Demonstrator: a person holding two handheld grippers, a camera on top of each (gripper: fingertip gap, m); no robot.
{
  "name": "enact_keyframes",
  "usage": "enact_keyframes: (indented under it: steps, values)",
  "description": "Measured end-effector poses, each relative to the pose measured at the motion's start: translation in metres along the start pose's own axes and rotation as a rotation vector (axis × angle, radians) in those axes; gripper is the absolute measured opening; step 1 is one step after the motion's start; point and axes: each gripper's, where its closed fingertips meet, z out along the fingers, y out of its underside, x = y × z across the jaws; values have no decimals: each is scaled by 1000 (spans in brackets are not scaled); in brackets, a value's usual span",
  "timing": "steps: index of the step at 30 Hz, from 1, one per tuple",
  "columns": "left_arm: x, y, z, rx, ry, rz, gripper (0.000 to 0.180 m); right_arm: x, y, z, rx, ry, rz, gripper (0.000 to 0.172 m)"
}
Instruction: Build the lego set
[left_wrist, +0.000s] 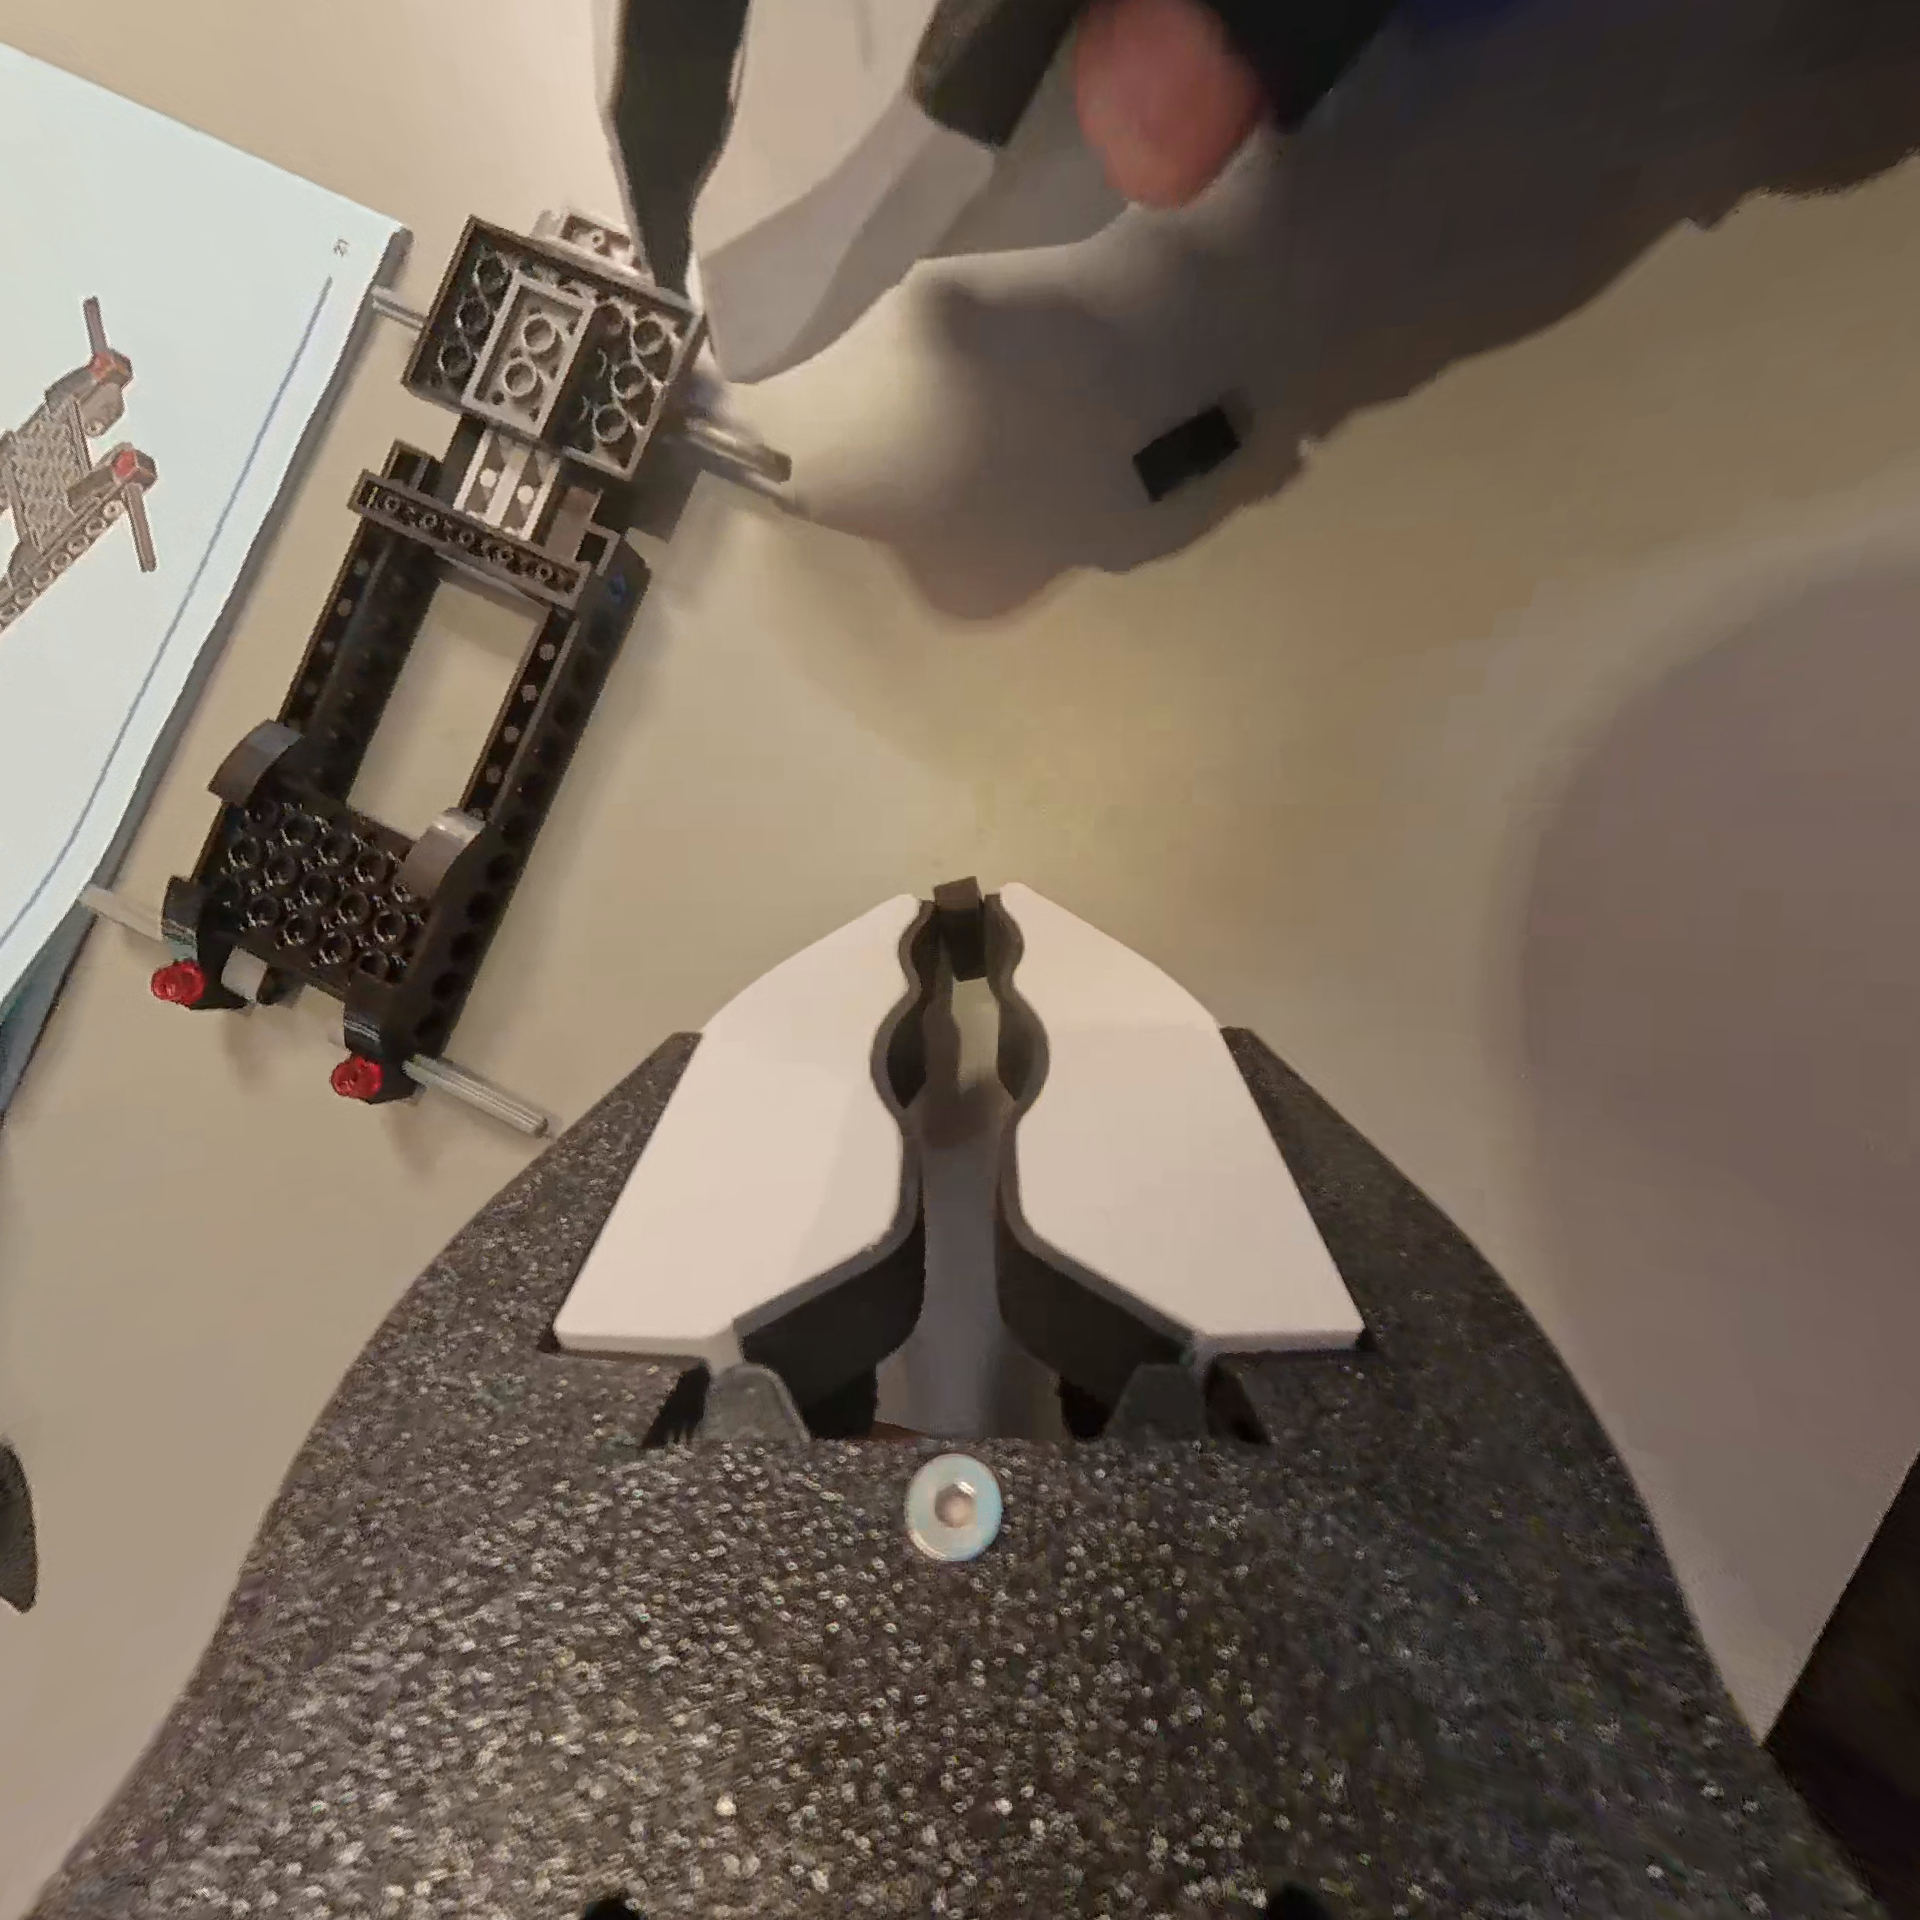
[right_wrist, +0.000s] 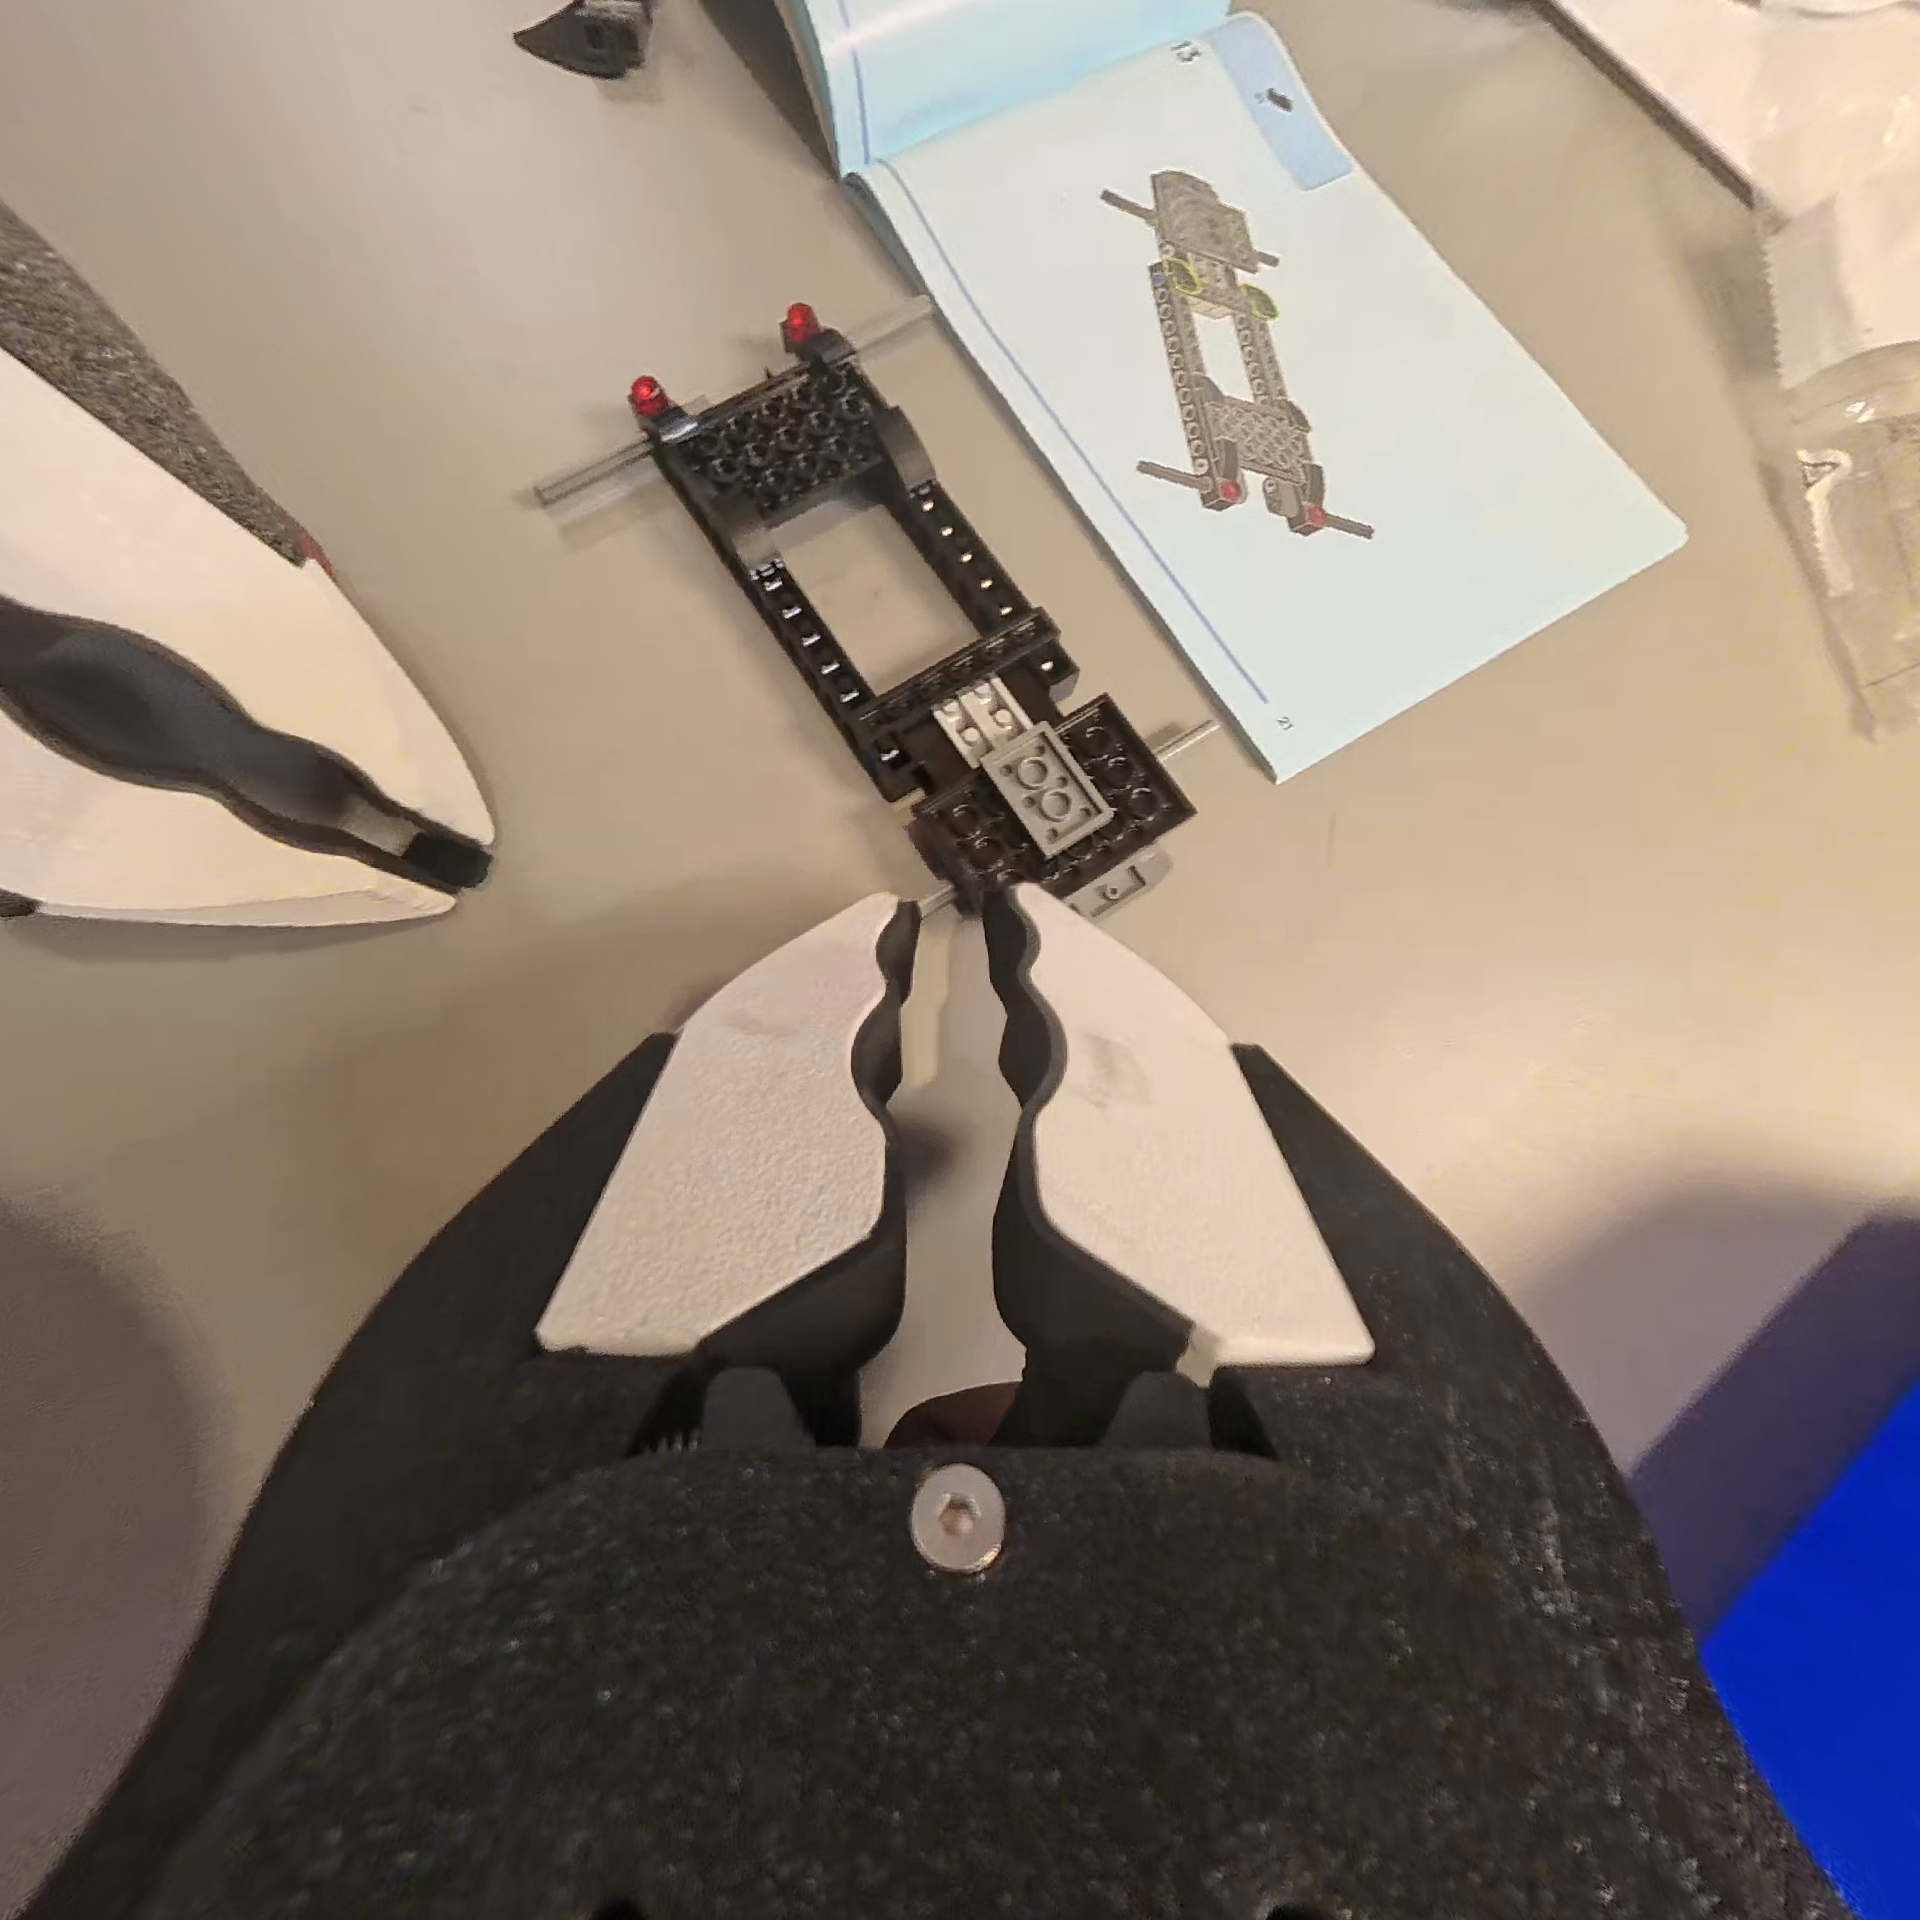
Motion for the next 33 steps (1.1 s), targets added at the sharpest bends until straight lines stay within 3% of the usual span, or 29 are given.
enact_keyframes:
  steps: [5,11,18,33]
  values:
    - [-10,-7,0,37,85,89,8,10,-1,0,19,28,19,14]
    - [-54,-47,-10,141,118,312,8,22,-1,-1,44,67,23,14]
    - [-72,-62,10,53,160,600,8,29,0,-1,49,85,41,14]
    - [-67,-56,28,-11,226,648,9,27,3,2,34,67,40,14]
